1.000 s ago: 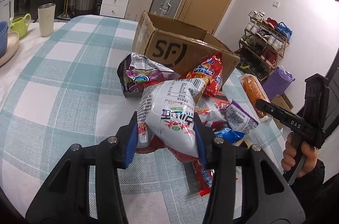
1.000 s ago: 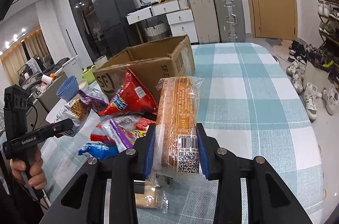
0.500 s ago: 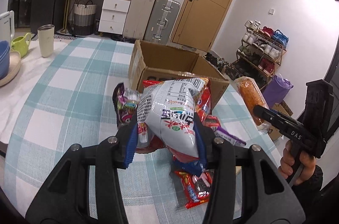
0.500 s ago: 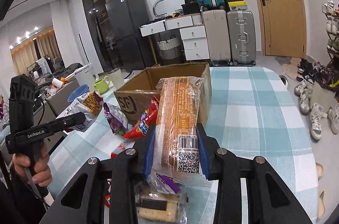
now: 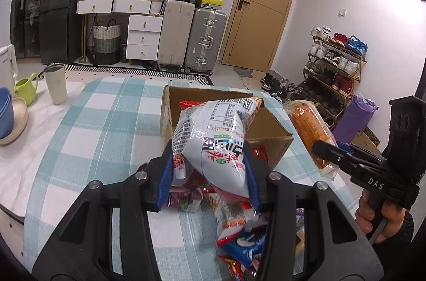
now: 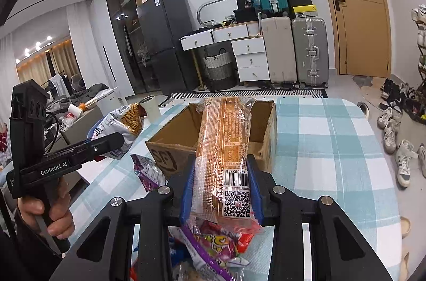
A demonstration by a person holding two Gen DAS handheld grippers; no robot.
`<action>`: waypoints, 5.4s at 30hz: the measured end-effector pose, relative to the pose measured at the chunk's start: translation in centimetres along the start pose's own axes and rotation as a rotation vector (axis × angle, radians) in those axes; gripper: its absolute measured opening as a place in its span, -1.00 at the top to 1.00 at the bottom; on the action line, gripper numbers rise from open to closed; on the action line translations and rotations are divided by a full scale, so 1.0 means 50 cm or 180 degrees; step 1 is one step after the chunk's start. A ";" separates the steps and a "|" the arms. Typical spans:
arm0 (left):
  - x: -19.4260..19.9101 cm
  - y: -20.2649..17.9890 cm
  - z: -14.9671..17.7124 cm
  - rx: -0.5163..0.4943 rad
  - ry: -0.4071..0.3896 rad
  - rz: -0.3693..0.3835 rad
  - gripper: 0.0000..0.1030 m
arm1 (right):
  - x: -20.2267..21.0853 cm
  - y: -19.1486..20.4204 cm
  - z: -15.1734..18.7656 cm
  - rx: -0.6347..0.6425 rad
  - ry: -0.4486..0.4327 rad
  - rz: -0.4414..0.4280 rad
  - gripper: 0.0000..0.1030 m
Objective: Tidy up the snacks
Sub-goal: 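Carry both bags over the box and open both tools to drop them in, then withdraw both tools from the box back toward the snack pile, then grasp the red Oreo pack with the left tool while the right tool grasps the clear cracker pack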
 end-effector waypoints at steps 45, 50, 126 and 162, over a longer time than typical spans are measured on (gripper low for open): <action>-0.344 0.027 -0.102 -0.0262 0.0476 -0.0369 0.14 | -0.211 -0.019 -0.095 -0.0016 0.0412 0.0118 0.31; -0.332 0.030 -0.099 -0.0229 0.0492 -0.0286 0.06 | -0.195 -0.003 -0.097 0.0162 0.0338 0.0213 0.15; -0.024 -0.077 0.216 -0.0349 0.1007 -0.0159 -0.98 | 0.020 -0.033 0.237 0.0112 0.0984 0.0372 -0.99; -0.063 -0.079 0.250 -0.0450 0.1218 -0.0082 -0.98 | -0.025 -0.012 0.286 0.0524 0.1190 0.0505 -0.21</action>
Point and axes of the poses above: each gripper's, at about its wrist camera, not at the fingertips, and x roughly against the way its jaws point, y to its left, z to its underside, the point moved 1 cm from there along -x, roughly the way its jaws point, and after that the axes turned 10 degrees about -x, right-handed, at the moved point
